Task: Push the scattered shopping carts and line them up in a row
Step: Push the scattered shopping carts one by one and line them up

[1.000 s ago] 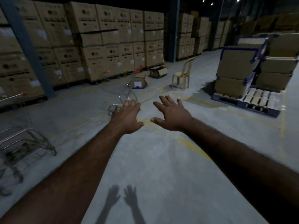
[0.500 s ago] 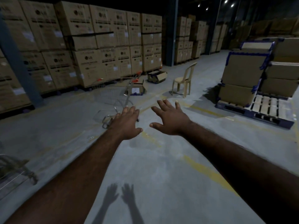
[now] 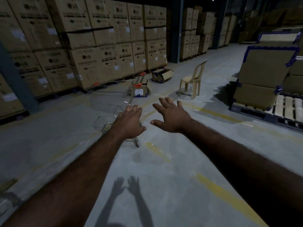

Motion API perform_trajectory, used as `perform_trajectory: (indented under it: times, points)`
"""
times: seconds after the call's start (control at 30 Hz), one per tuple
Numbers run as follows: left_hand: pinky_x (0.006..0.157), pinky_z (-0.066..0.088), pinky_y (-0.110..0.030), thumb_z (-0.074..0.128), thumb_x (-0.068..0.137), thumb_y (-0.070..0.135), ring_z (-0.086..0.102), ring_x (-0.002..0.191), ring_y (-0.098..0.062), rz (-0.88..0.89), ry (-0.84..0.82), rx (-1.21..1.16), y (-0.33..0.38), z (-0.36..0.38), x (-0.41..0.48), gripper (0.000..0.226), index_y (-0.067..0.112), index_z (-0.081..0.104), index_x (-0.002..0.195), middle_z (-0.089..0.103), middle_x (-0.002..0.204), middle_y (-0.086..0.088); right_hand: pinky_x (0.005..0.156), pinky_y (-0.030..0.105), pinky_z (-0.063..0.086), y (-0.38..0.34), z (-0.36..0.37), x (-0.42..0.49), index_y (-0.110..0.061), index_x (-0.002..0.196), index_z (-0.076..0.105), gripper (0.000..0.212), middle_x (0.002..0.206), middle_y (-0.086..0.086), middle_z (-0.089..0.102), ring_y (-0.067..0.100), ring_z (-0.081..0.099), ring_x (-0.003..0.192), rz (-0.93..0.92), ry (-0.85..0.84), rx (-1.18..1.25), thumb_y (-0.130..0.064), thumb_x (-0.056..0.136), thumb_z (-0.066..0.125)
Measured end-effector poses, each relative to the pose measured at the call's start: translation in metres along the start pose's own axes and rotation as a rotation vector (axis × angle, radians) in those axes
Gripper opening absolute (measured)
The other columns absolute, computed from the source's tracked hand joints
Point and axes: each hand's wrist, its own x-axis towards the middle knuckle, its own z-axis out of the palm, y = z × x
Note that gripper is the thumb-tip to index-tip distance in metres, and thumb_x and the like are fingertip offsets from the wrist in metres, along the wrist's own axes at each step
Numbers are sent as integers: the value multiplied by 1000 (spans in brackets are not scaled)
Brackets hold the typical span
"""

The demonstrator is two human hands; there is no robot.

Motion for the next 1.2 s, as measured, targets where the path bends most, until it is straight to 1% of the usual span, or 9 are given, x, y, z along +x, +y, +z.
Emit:
perform_trajectory:
  times: [0.13, 0.23, 0.33, 0.43, 0.57, 0.67, 0.8, 1.0, 1.2]
  points:
    - [123, 13, -53, 61, 92, 57, 0, 155, -28, -21, 7, 20, -17, 9, 96, 94, 18, 10, 161, 3, 170, -4, 121, 63, 1, 48, 14, 85, -26, 162, 18, 81, 171, 9, 0, 29, -3, 157, -21, 9, 23, -68, 98, 43]
    - [122, 14, -52, 59, 94, 55, -1, 155, -28, -54, 8, 41, -25, 5, 169, 93, 17, 8, 161, 2, 170, -5, 122, 64, 2, 87, 15, 151, -25, 162, 15, 82, 171, 9, -1, 29, -4, 156, -41, 9, 16, -69, 97, 41]
    - [121, 15, -52, 58, 94, 55, -1, 155, -28, -57, 26, 9, -31, 7, 231, 92, 17, 9, 161, 2, 170, -5, 122, 64, 2, 121, 17, 214, -26, 162, 13, 84, 171, 9, 0, 29, -4, 157, -51, 23, 4, -70, 97, 40]
    - [121, 14, -52, 59, 94, 55, -1, 155, -28, -64, 2, 6, -42, 15, 283, 91, 17, 10, 161, 1, 170, -5, 121, 63, 1, 144, 25, 267, -27, 162, 12, 84, 171, 9, 0, 28, -4, 157, -61, 10, 12, -71, 96, 41]
    - [120, 16, -51, 59, 94, 55, 0, 155, -28, -71, 26, 2, -66, 27, 360, 91, 15, 11, 161, 2, 169, -5, 121, 63, 1, 175, 43, 340, -28, 163, 12, 85, 171, 8, 0, 28, -4, 157, -82, 6, 2, -71, 96, 41]
    - [120, 18, -53, 59, 94, 56, 1, 155, -28, -67, 26, -6, -89, 43, 423, 93, 17, 9, 162, 2, 169, -4, 120, 64, 1, 197, 65, 398, -27, 162, 15, 84, 171, 8, 1, 28, -4, 157, -77, 7, 26, -70, 96, 42]
    - [119, 18, -54, 59, 94, 57, 1, 155, -29, -48, 40, -28, -127, 66, 517, 91, 19, 11, 161, 3, 169, -5, 121, 63, 1, 224, 95, 484, -26, 162, 15, 83, 171, 9, -1, 28, -5, 157, -73, -11, 17, -69, 97, 43]
    - [120, 20, -53, 59, 94, 56, 2, 155, -28, -43, -7, -46, -180, 91, 645, 90, 16, 13, 161, 5, 169, -4, 122, 61, 2, 261, 116, 612, -26, 162, 14, 83, 171, 8, -3, 28, -6, 156, -8, -48, 47, -67, 97, 46]
    - [118, 23, -54, 60, 92, 56, 8, 154, -29, -70, -58, -65, -214, 122, 742, 87, 17, 19, 159, 11, 168, -4, 121, 62, 4, 299, 150, 717, -25, 163, 13, 86, 170, 11, -3, 30, -5, 156, -41, -75, 42, -66, 96, 47]
